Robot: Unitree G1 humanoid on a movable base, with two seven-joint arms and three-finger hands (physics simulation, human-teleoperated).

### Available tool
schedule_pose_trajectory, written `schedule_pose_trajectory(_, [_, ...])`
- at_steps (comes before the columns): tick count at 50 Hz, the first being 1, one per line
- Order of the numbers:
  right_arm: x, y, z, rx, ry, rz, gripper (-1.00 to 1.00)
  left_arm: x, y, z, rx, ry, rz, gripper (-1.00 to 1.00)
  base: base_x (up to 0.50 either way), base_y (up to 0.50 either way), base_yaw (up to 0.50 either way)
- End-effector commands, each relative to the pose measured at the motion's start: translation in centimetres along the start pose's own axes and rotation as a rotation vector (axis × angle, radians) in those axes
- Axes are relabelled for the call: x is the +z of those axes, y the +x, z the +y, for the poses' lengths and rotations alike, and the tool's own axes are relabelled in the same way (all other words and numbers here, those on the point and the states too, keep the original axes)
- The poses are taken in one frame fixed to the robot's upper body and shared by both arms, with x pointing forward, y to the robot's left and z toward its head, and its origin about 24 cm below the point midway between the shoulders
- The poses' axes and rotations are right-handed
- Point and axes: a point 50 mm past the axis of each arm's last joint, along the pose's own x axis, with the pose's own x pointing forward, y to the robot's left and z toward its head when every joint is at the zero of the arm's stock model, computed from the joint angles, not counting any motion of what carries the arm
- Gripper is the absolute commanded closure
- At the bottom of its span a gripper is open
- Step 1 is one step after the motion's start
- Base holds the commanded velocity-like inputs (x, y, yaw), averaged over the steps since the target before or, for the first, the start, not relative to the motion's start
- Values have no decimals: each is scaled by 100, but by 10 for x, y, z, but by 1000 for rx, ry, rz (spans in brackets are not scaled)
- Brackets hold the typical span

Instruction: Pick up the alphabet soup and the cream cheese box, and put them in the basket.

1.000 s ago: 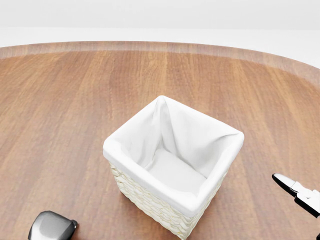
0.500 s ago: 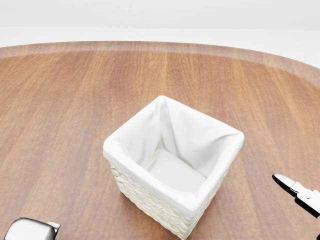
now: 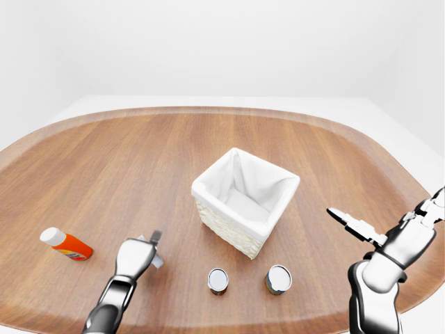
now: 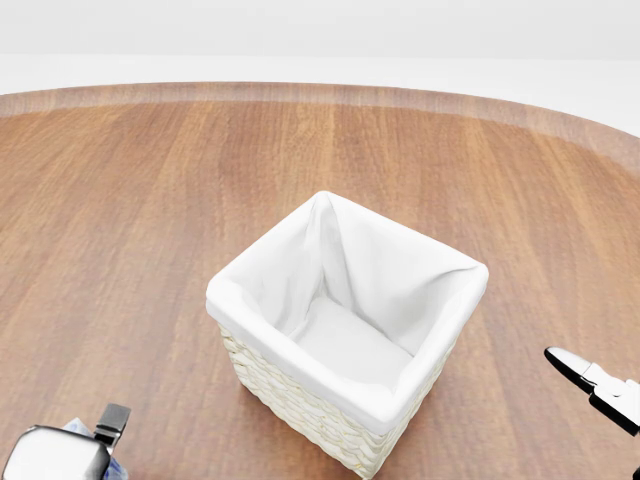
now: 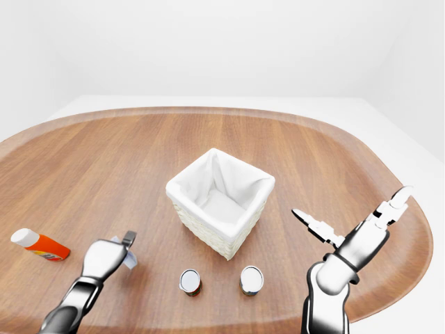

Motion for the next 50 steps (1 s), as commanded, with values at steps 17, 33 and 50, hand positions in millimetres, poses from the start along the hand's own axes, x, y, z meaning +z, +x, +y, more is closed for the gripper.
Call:
schedule_pose_trajectory(17, [2,0,-1,-5,7,1,-100,-39,-1,102,524,-248,310,100,0,0,0])
schedule_pose_trajectory(33, [1,0,-1,-6,9,2,-100,-52,9,134,528,-409,335,100,0,0,0])
schedule_pose_trajectory(50, [1,0,-2,-8,11,3,-100,-46,16,215,645,-529,169,100,0,0,0])
